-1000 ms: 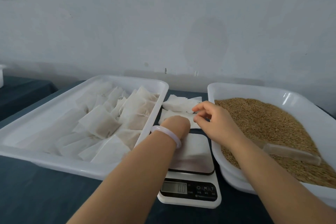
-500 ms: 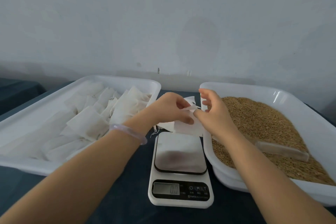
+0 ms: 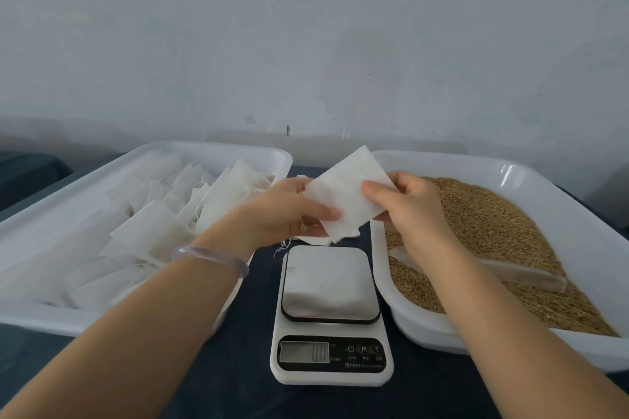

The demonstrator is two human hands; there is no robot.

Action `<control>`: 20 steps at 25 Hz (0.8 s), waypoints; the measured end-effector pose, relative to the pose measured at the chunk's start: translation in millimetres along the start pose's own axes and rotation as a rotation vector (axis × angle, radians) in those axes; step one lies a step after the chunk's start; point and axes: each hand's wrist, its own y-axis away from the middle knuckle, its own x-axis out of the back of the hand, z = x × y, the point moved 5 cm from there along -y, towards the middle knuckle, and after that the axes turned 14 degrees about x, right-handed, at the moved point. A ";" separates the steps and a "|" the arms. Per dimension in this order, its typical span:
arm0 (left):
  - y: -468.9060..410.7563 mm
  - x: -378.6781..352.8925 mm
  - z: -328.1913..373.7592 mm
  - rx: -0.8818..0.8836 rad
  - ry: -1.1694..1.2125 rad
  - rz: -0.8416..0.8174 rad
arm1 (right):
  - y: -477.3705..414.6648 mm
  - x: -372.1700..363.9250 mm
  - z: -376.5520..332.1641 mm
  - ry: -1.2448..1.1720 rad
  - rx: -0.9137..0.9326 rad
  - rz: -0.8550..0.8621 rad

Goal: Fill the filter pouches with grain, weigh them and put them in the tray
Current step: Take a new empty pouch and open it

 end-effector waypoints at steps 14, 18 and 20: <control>7.6 10.6 12.4 -0.308 -0.579 0.501 | 18.1 -16.8 -26.3 0.408 0.533 -0.248; 8.4 7.2 11.7 -0.273 -0.588 0.411 | 20.3 -23.4 -24.3 0.470 0.539 -0.365; 7.3 6.5 9.6 -0.218 -0.563 0.347 | 19.7 -23.3 -26.2 0.508 0.570 -0.339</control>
